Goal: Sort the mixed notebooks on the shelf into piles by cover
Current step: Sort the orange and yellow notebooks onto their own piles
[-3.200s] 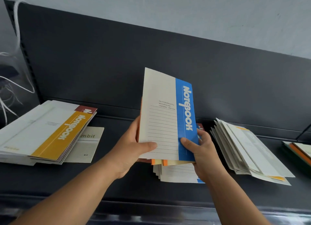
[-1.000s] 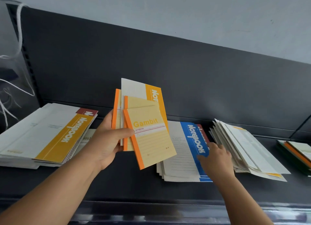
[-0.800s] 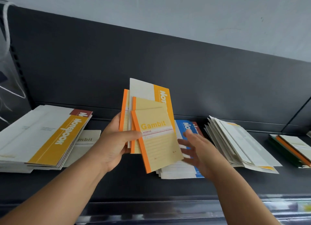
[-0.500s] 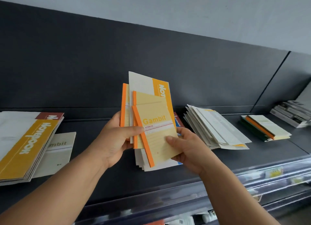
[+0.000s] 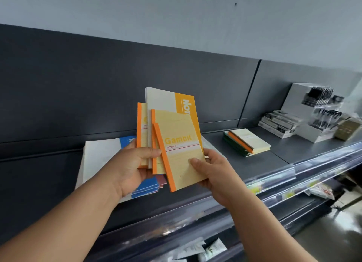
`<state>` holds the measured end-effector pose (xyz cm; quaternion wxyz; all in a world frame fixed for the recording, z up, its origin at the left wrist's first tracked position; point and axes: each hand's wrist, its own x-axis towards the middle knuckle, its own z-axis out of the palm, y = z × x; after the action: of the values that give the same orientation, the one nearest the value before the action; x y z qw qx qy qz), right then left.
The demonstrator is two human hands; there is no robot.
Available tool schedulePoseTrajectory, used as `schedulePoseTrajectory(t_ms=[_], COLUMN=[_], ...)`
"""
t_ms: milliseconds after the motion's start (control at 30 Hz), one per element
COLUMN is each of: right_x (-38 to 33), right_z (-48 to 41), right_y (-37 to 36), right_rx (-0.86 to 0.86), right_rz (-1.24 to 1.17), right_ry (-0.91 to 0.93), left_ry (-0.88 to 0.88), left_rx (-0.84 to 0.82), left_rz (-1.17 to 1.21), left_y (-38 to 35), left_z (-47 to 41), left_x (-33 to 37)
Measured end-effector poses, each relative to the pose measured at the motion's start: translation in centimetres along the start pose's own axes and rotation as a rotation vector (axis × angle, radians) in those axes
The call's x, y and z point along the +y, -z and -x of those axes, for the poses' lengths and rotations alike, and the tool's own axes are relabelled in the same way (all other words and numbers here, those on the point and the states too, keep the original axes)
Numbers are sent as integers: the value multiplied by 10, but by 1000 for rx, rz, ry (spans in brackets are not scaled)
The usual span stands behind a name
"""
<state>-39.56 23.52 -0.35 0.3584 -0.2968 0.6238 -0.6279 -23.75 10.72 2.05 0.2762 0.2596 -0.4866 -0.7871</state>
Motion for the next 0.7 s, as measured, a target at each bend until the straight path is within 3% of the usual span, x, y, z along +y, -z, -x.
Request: schedulePoseTrajectory(t_ms=[367,700], right_x=[-16,-21], right_z=[-8,-67], right_y=[195,271], right_rx=[90,263], right_rz=[87,-10], right_ry=[-55,-119], left_ry=[32,1], left_rx=[45,95], left_rz=[-9,-45], left_y=[-178,-216], left_z=[-51,-127], left_x=[-67,-65])
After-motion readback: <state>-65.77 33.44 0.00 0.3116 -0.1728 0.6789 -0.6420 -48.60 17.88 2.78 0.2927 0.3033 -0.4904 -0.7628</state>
